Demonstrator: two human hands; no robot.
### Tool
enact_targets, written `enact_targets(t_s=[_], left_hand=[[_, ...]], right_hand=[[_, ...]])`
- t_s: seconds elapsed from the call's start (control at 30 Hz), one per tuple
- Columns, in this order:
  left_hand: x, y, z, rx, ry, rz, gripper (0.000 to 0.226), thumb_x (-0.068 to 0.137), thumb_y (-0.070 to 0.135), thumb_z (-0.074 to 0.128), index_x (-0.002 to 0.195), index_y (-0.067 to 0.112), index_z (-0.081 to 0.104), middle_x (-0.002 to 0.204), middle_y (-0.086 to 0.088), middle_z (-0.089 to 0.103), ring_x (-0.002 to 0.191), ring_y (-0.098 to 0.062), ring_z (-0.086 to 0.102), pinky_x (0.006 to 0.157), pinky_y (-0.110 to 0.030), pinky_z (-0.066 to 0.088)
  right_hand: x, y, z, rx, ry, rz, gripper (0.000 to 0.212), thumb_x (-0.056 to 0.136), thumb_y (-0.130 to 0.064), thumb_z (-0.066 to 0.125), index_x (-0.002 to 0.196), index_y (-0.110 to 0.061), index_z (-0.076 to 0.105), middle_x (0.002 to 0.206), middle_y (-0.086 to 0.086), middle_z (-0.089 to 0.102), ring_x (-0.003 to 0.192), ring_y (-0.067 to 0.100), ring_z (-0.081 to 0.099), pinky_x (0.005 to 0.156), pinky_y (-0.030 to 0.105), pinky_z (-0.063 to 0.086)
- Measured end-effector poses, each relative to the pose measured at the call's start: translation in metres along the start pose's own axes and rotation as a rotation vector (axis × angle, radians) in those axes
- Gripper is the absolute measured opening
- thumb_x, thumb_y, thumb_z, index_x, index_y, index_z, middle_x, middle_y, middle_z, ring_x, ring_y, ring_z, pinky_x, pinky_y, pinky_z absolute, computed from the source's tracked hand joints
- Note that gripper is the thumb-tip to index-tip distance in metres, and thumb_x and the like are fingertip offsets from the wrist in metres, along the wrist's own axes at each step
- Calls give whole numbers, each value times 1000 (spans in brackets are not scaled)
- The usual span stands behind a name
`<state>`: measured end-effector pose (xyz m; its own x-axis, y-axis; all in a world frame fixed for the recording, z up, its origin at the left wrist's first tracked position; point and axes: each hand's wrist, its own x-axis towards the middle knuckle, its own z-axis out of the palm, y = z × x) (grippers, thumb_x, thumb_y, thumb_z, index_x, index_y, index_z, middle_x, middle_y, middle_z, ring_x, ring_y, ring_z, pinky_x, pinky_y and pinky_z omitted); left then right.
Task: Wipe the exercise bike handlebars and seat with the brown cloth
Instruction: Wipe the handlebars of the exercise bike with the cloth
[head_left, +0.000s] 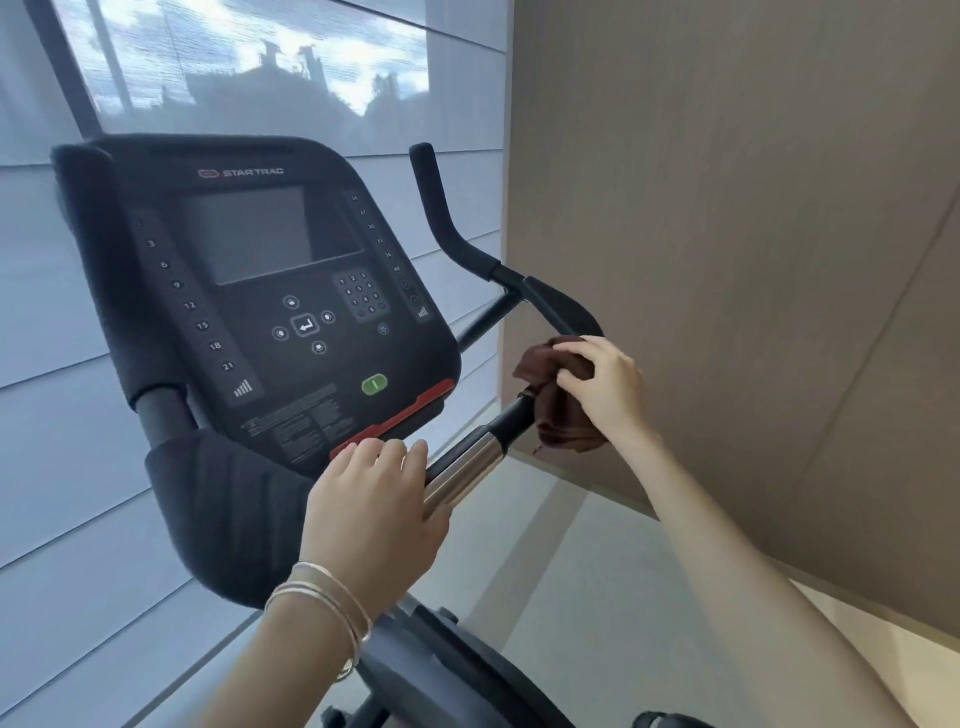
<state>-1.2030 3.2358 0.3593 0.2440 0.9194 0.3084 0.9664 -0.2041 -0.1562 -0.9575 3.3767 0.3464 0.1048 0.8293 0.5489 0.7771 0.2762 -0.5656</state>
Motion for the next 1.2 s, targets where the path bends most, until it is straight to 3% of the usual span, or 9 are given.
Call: enact_targets(t_s=[0.1, 0.23, 0.33, 0.47, 0.7, 0.9, 1.07, 1.2], left_hand=[[-17, -24, -4, 65, -31, -7, 68, 85, 71, 21, 131, 27, 43, 122, 11, 57, 118, -14, 48, 112, -35, 28], [-35, -43, -3, 14, 2, 31, 86, 78, 76, -2, 122, 28, 53, 117, 11, 61, 118, -16, 50, 118, -41, 18], [-38, -45, 0, -22, 40, 84, 86, 77, 73, 4, 111, 20, 63, 108, 3, 67, 110, -23, 57, 116, -46, 23], [-38, -46, 1, 5, 14, 97, 90, 76, 77, 3, 111, 19, 62, 110, 2, 66, 110, -23, 56, 116, -47, 21], [-38, -51, 5, 31, 19, 146, 79, 79, 77, 14, 114, 19, 54, 117, 2, 61, 113, -23, 50, 118, -47, 14], [-38, -50, 5, 16, 33, 143, 74, 80, 74, 19, 106, 15, 57, 108, -1, 64, 107, -26, 54, 116, -48, 20], [-39, -51, 5, 15, 37, 158, 74, 80, 73, 20, 105, 15, 58, 104, -1, 65, 103, -26, 55, 116, -47, 22], [-35, -50, 4, 25, 27, 159, 72, 81, 73, 20, 104, 16, 56, 103, -1, 64, 101, -25, 55, 115, -48, 20]], right_hand=[[-25, -16, 4, -17, 23, -20, 29, 78, -19, 66, 105, -30, 67, 121, -9, 60, 103, 17, 59, 78, 22, 36], [-72, -46, 7, 28, -7, -92, 30, 77, -19, 68, 104, -32, 68, 119, -13, 60, 102, 9, 58, 78, 18, 38], [-102, -73, 5, 41, -5, -129, 28, 78, -20, 68, 105, -27, 69, 121, -8, 60, 103, 11, 59, 83, 18, 42], [-127, -99, 6, -3, -41, -223, 29, 78, -31, 63, 106, -29, 68, 122, -7, 60, 101, 11, 60, 84, 19, 44], [-99, -97, 9, -137, 30, 17, 29, 82, -14, 65, 109, -21, 68, 126, -4, 58, 108, 19, 58, 80, 20, 35], [-151, -114, 16, -74, 104, -139, 28, 77, -22, 66, 105, -27, 69, 120, -7, 61, 103, 8, 58, 81, 15, 44], [-127, -118, 5, -160, -14, -99, 29, 79, -20, 66, 107, -28, 68, 127, -8, 58, 106, 18, 61, 84, 31, 49], [-110, -115, -3, -200, -114, -101, 29, 85, -21, 62, 113, -31, 65, 133, -10, 54, 112, 18, 58, 87, 31, 45]])
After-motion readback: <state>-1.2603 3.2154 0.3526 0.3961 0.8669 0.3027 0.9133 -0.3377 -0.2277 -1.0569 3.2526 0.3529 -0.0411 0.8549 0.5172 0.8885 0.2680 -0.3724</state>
